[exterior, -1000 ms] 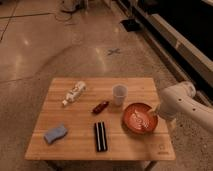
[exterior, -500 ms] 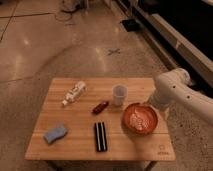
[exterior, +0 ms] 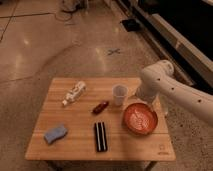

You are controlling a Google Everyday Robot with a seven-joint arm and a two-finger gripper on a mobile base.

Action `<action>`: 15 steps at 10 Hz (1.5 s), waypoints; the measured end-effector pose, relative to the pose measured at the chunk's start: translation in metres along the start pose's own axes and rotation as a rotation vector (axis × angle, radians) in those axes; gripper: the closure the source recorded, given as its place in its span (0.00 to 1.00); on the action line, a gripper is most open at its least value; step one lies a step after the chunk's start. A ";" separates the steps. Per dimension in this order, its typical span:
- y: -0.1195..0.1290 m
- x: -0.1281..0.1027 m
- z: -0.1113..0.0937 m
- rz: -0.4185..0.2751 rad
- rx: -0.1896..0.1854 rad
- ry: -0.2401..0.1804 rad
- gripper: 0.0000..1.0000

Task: Pick up the ceramic cup

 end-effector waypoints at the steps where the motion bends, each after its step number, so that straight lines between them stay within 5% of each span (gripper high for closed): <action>1: -0.011 0.005 0.007 -0.009 -0.006 -0.002 0.20; 8: -0.048 0.040 0.037 0.018 -0.046 -0.004 0.20; 13: -0.064 0.042 0.064 0.017 -0.093 0.004 0.20; 15: -0.062 0.041 0.079 0.013 -0.123 0.004 0.28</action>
